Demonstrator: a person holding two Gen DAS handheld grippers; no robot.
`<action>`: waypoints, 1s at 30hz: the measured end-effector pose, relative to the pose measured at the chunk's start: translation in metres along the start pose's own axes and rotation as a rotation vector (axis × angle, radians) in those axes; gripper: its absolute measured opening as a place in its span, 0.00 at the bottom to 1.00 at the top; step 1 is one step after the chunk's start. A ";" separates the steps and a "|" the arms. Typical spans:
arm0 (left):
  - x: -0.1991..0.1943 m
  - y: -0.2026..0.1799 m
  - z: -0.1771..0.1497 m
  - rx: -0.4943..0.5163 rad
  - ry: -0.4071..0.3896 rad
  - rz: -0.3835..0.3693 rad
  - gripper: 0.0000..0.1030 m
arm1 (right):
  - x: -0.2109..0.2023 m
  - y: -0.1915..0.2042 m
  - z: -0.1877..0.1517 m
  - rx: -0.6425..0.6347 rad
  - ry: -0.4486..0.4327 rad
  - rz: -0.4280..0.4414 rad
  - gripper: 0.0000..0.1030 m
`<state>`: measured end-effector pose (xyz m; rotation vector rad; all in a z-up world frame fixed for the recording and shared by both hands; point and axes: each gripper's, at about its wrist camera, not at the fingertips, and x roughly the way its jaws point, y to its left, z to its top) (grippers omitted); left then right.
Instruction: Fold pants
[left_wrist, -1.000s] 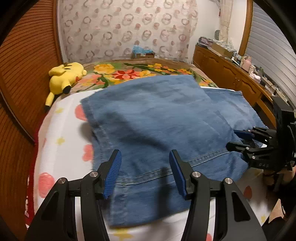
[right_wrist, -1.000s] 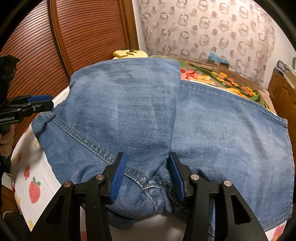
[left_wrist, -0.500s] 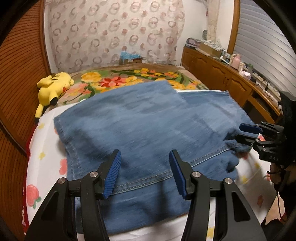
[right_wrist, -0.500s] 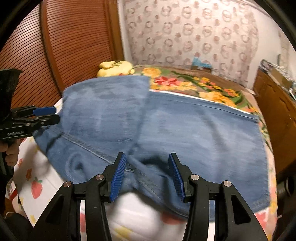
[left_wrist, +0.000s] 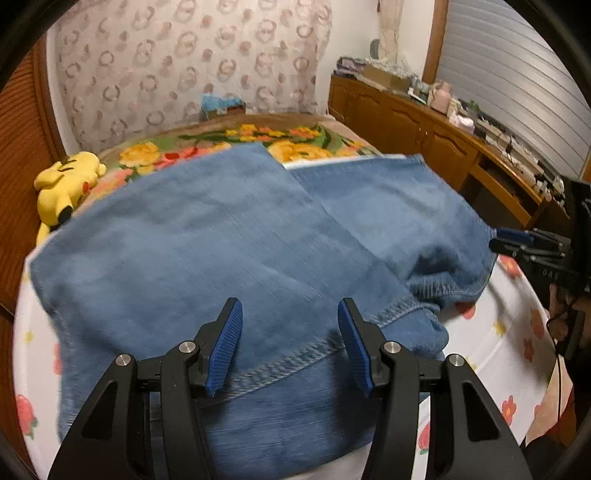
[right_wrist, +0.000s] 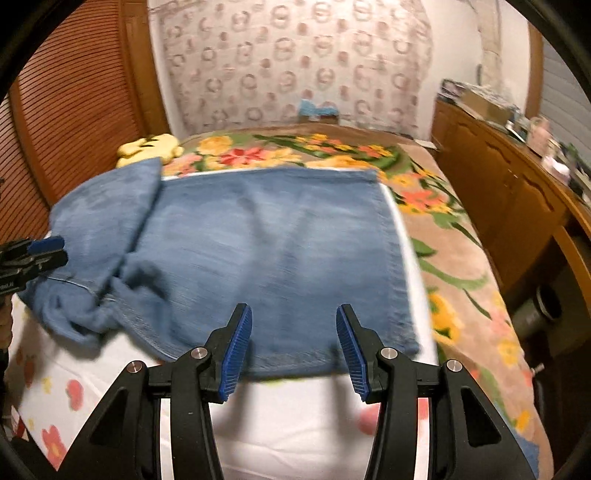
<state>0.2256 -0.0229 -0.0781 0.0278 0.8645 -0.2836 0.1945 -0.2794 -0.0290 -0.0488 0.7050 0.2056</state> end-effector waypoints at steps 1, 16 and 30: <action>0.004 -0.002 -0.002 0.002 0.011 -0.001 0.53 | 0.000 -0.002 0.000 0.004 0.006 -0.010 0.48; 0.017 -0.011 -0.015 0.039 -0.019 0.018 0.72 | 0.012 -0.007 0.000 0.065 0.052 -0.093 0.48; 0.018 -0.011 -0.016 0.043 -0.025 0.022 0.75 | 0.013 -0.016 -0.003 0.102 0.053 -0.060 0.36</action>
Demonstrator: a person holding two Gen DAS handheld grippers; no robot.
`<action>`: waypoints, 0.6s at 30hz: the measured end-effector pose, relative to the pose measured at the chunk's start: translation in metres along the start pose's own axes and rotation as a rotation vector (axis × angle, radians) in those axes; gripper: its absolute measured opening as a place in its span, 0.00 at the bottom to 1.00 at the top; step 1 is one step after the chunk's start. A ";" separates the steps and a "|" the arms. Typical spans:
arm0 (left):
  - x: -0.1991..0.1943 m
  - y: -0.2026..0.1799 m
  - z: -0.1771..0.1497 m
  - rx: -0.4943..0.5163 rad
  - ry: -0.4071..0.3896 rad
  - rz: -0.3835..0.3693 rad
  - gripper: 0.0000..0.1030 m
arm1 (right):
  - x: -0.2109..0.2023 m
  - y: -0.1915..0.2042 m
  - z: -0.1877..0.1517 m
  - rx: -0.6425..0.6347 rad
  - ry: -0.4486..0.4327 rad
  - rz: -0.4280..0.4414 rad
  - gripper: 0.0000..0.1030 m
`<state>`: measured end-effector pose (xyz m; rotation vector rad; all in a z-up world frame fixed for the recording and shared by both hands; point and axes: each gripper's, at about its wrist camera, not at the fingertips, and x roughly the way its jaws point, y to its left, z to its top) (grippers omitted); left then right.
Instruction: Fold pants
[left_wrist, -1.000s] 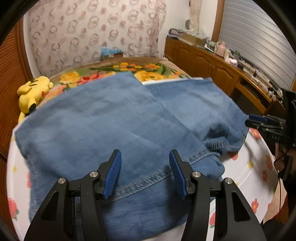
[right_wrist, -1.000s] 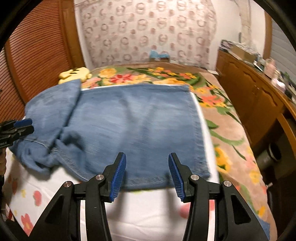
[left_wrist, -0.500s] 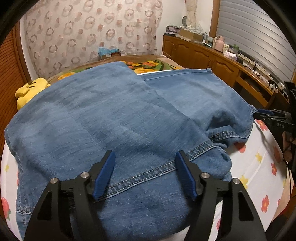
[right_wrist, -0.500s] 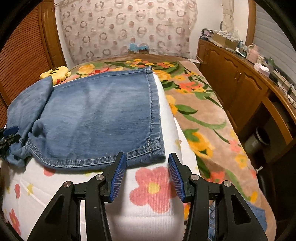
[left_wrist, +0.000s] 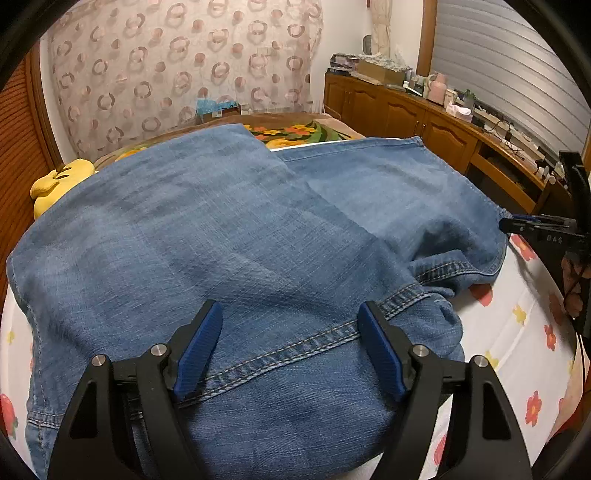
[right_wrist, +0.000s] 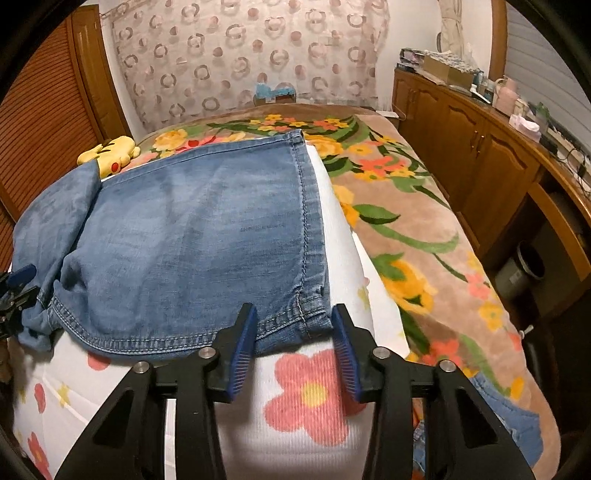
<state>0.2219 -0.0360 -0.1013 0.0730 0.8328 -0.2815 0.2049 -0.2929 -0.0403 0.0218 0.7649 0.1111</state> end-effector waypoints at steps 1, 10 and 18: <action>0.000 0.001 0.000 0.001 0.002 0.001 0.75 | 0.000 0.000 0.000 -0.001 0.001 0.011 0.29; 0.002 0.000 0.001 0.003 0.005 0.004 0.75 | -0.015 0.007 0.005 -0.009 -0.053 0.061 0.18; 0.001 0.000 0.001 0.001 0.010 0.000 0.75 | -0.034 0.031 0.018 -0.066 -0.133 0.121 0.18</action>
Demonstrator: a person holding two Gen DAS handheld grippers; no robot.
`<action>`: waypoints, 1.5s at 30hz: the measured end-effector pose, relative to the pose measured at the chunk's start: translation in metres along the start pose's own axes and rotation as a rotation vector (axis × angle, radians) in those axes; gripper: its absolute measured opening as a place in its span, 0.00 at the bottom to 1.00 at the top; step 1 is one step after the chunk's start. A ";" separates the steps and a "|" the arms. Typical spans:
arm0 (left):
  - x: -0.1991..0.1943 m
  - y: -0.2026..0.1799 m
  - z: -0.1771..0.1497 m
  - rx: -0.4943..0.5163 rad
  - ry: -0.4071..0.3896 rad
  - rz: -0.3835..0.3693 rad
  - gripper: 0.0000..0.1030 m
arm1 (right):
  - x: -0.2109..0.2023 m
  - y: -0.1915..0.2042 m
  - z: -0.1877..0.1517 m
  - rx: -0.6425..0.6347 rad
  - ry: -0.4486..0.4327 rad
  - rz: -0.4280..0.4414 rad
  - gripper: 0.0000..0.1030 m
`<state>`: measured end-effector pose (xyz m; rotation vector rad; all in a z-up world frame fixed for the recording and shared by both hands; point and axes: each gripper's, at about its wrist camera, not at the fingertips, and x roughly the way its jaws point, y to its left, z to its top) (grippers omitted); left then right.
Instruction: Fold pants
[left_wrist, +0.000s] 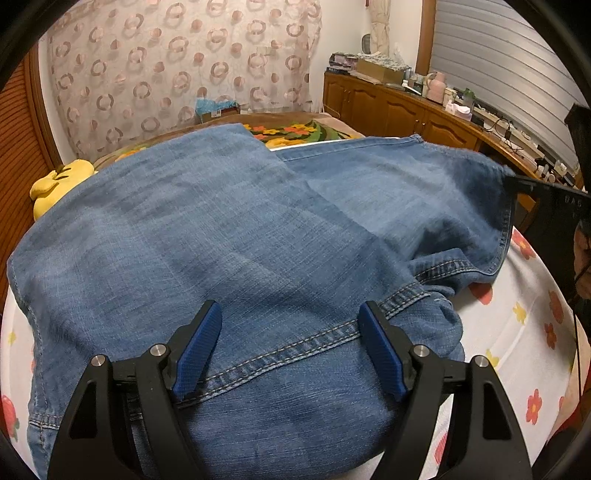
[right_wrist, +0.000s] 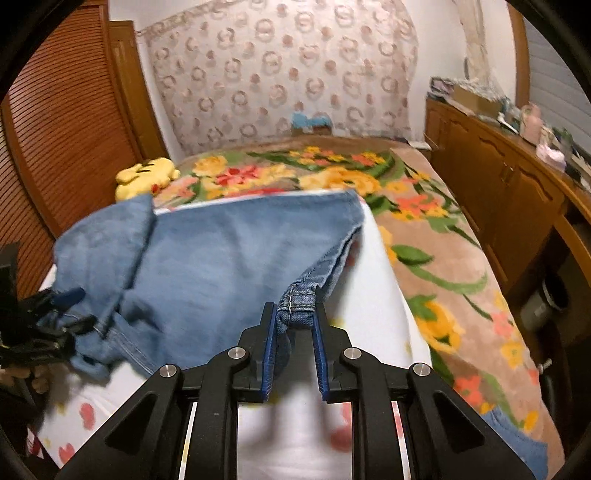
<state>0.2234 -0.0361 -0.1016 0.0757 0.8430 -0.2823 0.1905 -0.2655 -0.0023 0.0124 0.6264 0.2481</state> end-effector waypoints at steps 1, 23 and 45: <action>-0.001 0.000 0.002 -0.002 0.008 0.002 0.75 | 0.000 0.003 0.000 -0.008 -0.005 0.007 0.18; -0.086 0.061 0.000 -0.125 -0.118 0.120 0.75 | -0.002 0.062 0.014 -0.232 -0.074 0.217 0.18; -0.103 0.097 -0.026 -0.203 -0.130 0.171 0.75 | 0.017 0.083 0.012 -0.394 -0.006 0.387 0.25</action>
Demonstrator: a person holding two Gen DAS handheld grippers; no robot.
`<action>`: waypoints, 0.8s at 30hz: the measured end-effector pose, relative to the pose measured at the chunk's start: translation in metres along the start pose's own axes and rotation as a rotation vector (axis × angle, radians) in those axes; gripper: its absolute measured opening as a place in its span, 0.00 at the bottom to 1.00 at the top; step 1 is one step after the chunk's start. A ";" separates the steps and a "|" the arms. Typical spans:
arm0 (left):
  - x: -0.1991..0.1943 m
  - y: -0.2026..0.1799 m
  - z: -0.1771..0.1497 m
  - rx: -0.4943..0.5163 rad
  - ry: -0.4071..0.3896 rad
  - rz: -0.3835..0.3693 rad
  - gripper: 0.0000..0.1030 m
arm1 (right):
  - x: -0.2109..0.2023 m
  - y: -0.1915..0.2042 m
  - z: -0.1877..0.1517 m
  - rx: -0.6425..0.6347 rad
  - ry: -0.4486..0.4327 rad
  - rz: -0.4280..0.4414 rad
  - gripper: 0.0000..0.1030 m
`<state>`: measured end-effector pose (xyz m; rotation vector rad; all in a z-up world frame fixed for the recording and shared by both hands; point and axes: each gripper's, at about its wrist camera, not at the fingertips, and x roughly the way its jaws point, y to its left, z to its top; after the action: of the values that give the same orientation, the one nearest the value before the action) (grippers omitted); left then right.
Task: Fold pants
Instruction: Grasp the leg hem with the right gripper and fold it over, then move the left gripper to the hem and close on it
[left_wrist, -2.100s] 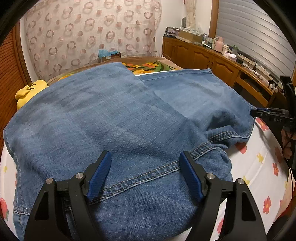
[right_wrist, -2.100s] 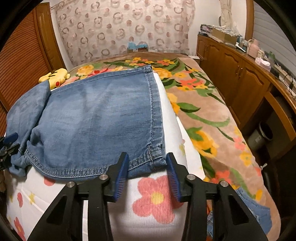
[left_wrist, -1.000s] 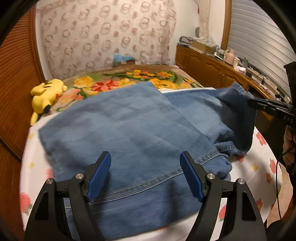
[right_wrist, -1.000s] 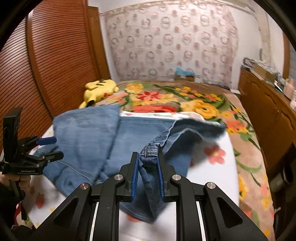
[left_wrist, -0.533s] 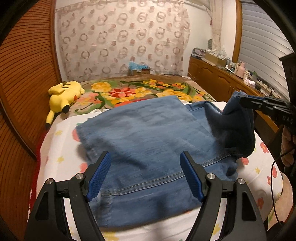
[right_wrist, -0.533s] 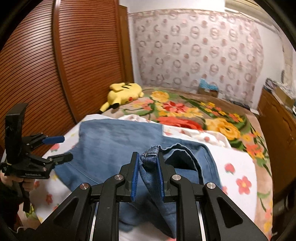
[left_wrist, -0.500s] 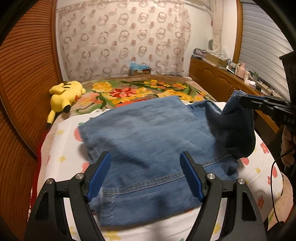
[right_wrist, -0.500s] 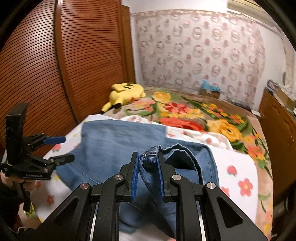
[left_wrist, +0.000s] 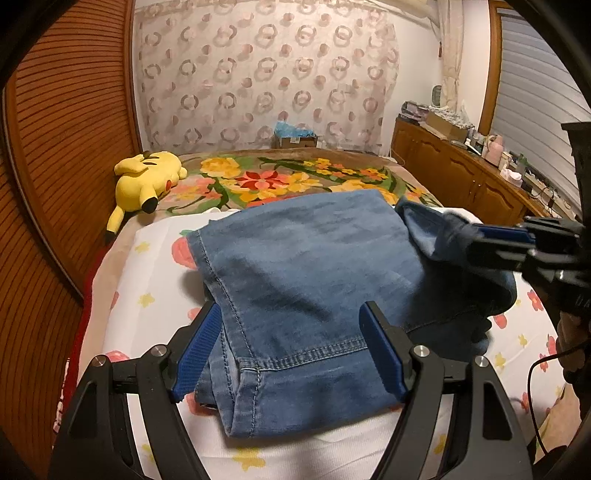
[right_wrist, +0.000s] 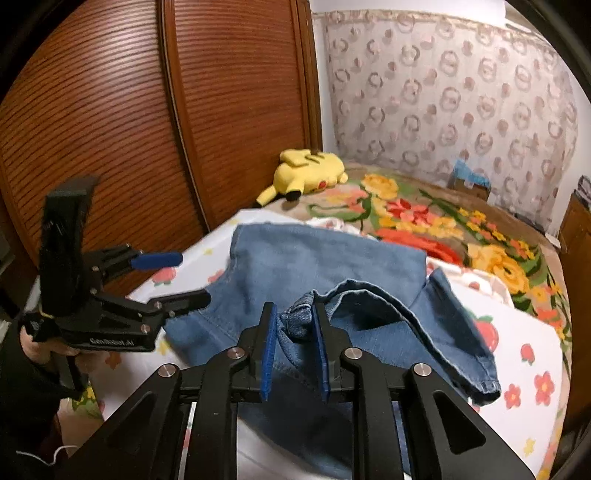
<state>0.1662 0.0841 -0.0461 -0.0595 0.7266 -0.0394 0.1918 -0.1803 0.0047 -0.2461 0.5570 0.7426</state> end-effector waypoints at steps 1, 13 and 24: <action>0.000 -0.001 -0.001 0.002 0.002 -0.001 0.75 | -0.001 -0.002 0.000 0.003 0.002 -0.008 0.26; 0.018 -0.029 0.001 0.038 0.034 -0.052 0.75 | -0.024 -0.051 -0.013 0.057 -0.018 -0.109 0.43; 0.035 -0.057 0.008 0.077 0.069 -0.087 0.75 | -0.015 -0.063 -0.027 0.148 0.039 -0.205 0.43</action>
<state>0.1969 0.0253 -0.0594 -0.0157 0.7909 -0.1533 0.2162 -0.2451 -0.0075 -0.1772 0.6108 0.4960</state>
